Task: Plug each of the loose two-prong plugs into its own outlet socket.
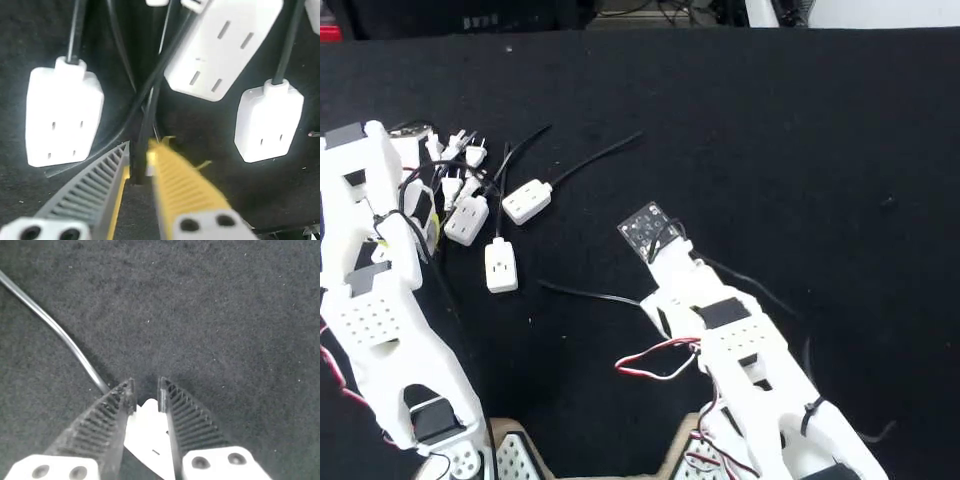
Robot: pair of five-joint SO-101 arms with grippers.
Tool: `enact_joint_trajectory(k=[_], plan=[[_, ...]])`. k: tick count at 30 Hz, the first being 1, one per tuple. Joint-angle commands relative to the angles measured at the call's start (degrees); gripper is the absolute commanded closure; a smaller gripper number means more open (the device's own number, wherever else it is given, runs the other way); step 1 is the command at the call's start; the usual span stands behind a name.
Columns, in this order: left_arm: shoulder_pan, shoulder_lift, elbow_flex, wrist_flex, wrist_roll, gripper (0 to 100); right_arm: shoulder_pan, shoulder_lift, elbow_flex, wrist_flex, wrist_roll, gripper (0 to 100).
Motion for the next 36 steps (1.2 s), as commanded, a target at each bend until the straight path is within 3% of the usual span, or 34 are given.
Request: enact_joint_trajectory(k=[1,10,21,31,36], plan=[[0.4,-3.3,-1.3,0.6,-0.3,97,-0.9,-1.5,-0.3,-1.1,0.0,92.1],[0.6,-13.6,-0.7,2.7,-0.4,97,-0.9,-1.5,-0.2,-1.1,0.0,92.1],[-5.7,-29.5,3.6,3.7,-4.1,97,-0.9,-1.5,-0.1,-1.1,0.0,92.1],[2.2,-47.3,12.3,2.4,-1.8,97,-0.6,-1.5,-0.1,-1.1,-0.1,92.1],[6.5,-41.2,16.9,-6.8,-1.4,79,-0.6,-1.5,-0.1,-1.1,-0.2,92.1]])
